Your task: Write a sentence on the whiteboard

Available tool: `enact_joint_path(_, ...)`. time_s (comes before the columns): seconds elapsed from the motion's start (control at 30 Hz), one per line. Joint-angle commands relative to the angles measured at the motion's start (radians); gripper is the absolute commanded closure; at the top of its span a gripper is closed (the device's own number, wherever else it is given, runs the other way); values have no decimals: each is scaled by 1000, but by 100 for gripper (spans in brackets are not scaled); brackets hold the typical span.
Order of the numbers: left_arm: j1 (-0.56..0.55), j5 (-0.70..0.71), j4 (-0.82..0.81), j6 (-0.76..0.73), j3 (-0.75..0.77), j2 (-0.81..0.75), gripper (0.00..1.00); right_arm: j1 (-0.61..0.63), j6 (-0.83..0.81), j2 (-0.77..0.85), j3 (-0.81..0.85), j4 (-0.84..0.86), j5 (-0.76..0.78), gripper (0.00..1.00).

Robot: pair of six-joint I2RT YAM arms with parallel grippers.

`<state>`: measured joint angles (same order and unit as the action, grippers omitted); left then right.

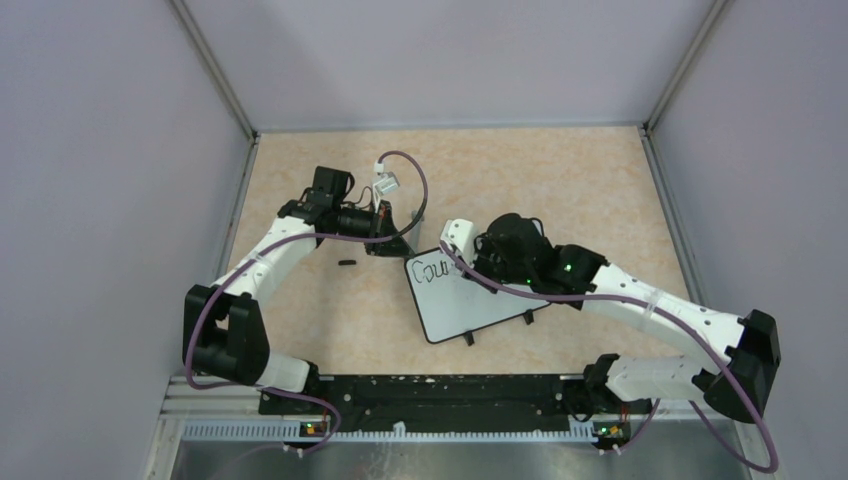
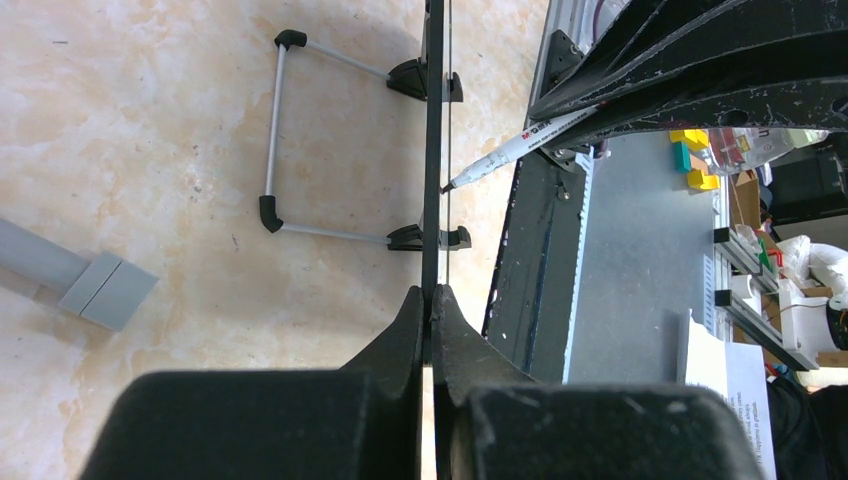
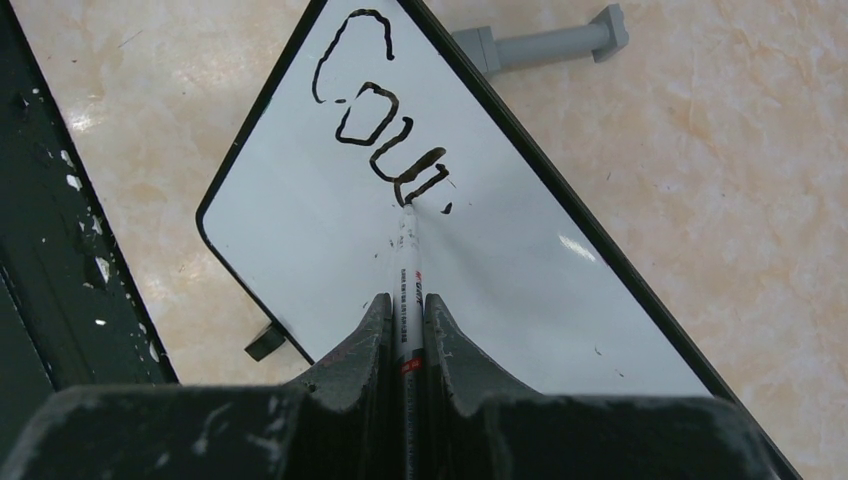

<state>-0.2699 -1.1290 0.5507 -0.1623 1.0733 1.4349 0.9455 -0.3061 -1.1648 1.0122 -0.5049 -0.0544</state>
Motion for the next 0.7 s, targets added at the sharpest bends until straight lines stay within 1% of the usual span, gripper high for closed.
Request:
enact_joint_path(0.0,-8,-10,22,-5,-21,-31,100,-23,22,24,30,52,27,100)
enact_joint_path(0.67,-9,-9,22,-3,-23,-30,100,-78,40,47,31,55,31,100)
